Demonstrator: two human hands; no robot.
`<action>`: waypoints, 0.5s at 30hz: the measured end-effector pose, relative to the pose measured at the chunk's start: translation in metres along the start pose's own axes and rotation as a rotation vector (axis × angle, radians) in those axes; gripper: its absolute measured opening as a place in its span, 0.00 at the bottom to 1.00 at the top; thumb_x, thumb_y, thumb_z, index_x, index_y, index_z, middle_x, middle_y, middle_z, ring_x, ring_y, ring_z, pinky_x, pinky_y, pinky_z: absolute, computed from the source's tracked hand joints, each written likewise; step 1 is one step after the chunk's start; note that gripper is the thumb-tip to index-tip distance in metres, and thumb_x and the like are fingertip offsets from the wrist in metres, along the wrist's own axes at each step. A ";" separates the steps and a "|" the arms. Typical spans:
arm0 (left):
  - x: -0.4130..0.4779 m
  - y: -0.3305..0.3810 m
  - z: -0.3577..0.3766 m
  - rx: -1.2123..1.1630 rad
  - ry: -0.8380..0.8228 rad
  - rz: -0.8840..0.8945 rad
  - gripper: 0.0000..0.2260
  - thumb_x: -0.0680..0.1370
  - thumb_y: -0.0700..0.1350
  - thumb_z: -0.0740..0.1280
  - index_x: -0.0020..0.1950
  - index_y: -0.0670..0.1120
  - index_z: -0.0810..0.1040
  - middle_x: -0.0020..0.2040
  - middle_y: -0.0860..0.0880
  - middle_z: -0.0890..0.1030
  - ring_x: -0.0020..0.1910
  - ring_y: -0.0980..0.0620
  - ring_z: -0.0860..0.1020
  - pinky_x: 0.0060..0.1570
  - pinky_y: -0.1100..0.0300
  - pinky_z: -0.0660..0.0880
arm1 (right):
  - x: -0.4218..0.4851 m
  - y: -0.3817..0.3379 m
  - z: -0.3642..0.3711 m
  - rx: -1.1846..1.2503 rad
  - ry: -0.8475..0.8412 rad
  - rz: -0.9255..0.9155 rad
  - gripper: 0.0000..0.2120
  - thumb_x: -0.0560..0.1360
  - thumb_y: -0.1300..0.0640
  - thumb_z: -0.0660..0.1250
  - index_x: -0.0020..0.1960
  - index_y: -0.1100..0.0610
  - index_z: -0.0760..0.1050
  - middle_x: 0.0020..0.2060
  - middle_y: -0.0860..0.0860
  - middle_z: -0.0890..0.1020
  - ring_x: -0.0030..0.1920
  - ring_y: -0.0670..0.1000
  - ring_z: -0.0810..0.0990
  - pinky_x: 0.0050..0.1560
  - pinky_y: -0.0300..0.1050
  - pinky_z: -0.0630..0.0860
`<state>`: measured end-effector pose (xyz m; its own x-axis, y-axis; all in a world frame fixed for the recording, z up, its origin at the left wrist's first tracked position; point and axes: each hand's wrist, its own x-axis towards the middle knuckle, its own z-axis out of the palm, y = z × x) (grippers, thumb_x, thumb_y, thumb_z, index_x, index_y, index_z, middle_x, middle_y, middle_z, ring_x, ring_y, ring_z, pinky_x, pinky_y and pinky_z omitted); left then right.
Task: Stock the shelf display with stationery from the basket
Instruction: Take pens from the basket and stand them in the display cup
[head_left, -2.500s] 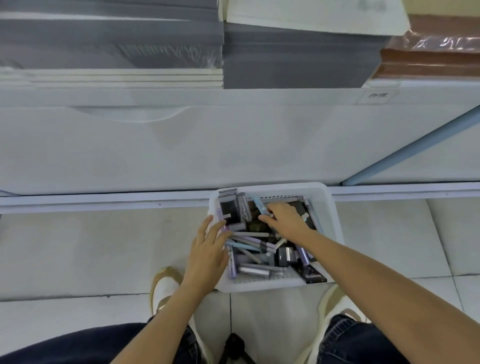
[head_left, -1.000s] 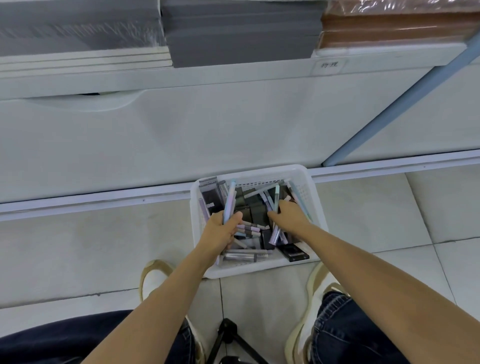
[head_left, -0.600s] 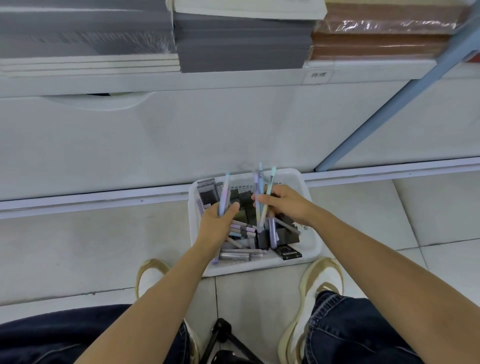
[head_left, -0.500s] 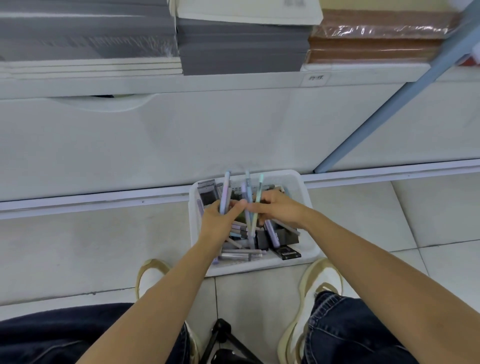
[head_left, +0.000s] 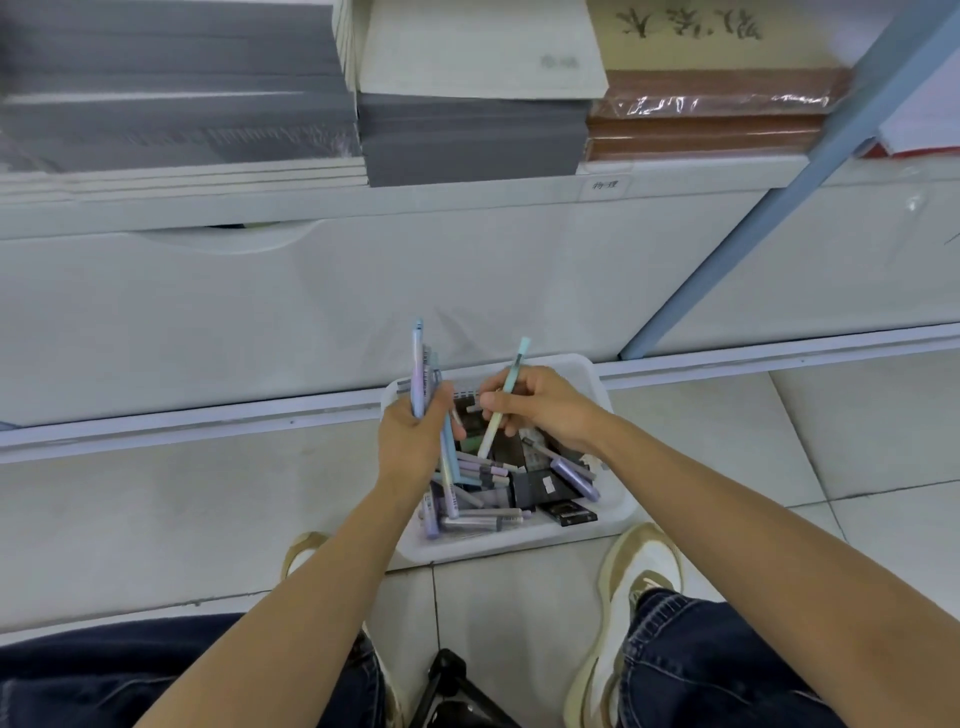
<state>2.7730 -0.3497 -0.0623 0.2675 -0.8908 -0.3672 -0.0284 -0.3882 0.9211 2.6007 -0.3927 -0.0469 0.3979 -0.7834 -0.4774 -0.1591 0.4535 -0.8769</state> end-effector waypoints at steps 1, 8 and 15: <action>-0.002 0.005 0.000 0.007 -0.041 0.008 0.18 0.78 0.49 0.68 0.30 0.45 0.75 0.23 0.52 0.78 0.23 0.58 0.75 0.28 0.65 0.75 | -0.002 -0.009 0.000 0.020 0.038 -0.042 0.05 0.76 0.63 0.68 0.51 0.63 0.77 0.37 0.54 0.82 0.34 0.48 0.80 0.34 0.36 0.77; -0.020 0.079 -0.010 -0.052 -0.347 0.135 0.18 0.75 0.45 0.72 0.25 0.46 0.75 0.22 0.51 0.73 0.22 0.56 0.69 0.28 0.67 0.69 | -0.029 -0.102 -0.001 -0.060 0.014 -0.272 0.03 0.78 0.63 0.66 0.46 0.63 0.76 0.36 0.57 0.80 0.30 0.48 0.78 0.32 0.39 0.76; -0.045 0.182 -0.039 -0.062 -0.348 0.366 0.27 0.67 0.52 0.74 0.45 0.26 0.78 0.23 0.51 0.73 0.24 0.56 0.69 0.30 0.66 0.70 | -0.088 -0.206 0.001 0.040 0.199 -0.612 0.09 0.83 0.58 0.57 0.55 0.62 0.73 0.42 0.57 0.81 0.34 0.49 0.77 0.33 0.39 0.74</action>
<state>2.7933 -0.3706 0.1268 -0.0860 -0.9958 -0.0304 -0.0002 -0.0305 0.9995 2.5998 -0.4168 0.1762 0.2300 -0.9677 0.1036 0.0789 -0.0876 -0.9930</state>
